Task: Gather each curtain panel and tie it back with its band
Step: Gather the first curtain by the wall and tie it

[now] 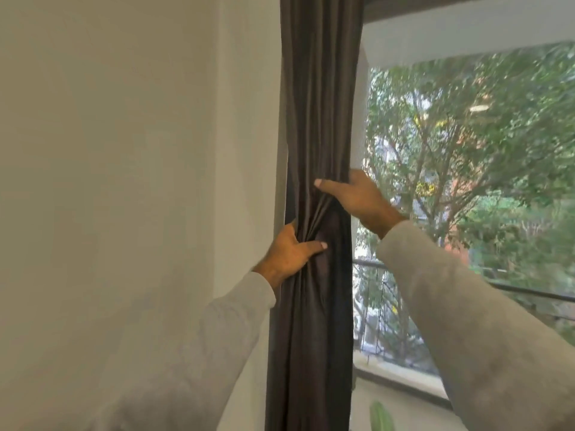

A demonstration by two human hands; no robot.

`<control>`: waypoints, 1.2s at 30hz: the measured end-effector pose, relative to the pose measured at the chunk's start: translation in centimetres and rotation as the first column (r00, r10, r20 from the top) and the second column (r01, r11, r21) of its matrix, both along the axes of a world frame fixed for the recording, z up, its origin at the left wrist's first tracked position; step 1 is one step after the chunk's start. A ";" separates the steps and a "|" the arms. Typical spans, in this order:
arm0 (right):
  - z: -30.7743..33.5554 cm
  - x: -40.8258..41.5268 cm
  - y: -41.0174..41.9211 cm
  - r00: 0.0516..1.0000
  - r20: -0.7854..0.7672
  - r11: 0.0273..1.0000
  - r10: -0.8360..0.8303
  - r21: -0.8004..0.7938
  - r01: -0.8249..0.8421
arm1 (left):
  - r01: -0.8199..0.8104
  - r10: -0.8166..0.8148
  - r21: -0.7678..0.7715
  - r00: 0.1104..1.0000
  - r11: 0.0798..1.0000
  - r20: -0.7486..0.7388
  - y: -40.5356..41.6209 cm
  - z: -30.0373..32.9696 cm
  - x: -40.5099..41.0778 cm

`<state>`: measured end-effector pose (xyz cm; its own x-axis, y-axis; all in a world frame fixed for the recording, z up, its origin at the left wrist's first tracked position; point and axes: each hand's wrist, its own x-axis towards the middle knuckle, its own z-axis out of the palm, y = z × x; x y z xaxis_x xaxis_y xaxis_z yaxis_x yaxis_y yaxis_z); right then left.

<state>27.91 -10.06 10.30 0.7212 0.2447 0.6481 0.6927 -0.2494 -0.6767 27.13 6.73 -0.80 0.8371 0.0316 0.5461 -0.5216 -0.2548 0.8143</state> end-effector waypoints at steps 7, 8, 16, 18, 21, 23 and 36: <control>-10.4 0.7 -1.8 0.990 0.068 0.992 -0.127 0.016 0.126 | -0.078 0.079 0.030 0.996 0.997 -0.045 -0.9 -7.5 0.4; -11.6 0.9 -2.0 0.988 0.042 0.989 -0.146 0.030 0.145 | -0.098 0.099 0.021 0.994 0.995 -0.053 -1.1 -8.9 0.4; -17.9 -0.2 -0.1 0.973 -0.228 0.970 -0.035 0.225 0.088 | -0.194 0.180 -0.063 0.966 0.979 -0.183 -4.8 -21.8 -0.1; -19.7 -0.6 0.8 0.967 -0.252 0.983 0.049 0.186 -0.002 | -0.179 0.157 -0.080 0.962 0.981 -0.224 -5.1 -23.7 0.1; -23.3 0.1 0.9 0.985 -0.169 0.997 -0.041 -0.064 0.030 | -0.139 0.112 -0.104 0.966 0.985 -0.233 -4.6 -25.2 0.9; -24.9 1.2 0.3 0.984 -0.128 0.980 -0.126 -0.168 0.104 | -0.075 0.029 -0.172 0.967 0.982 -0.254 -3.9 -25.5 1.4; -25.1 4.5 -4.3 0.460 -0.576 0.729 0.676 0.614 -0.304 | 0.132 -0.280 -0.282 0.759 0.950 -0.588 -1.6 -30.1 2.7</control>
<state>32.40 -14.39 -14.75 0.7979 0.5967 0.0852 -0.1706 0.3591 -0.9176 29.81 5.16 -30.90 0.9878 -0.1295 -0.0869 0.0896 0.0151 0.9959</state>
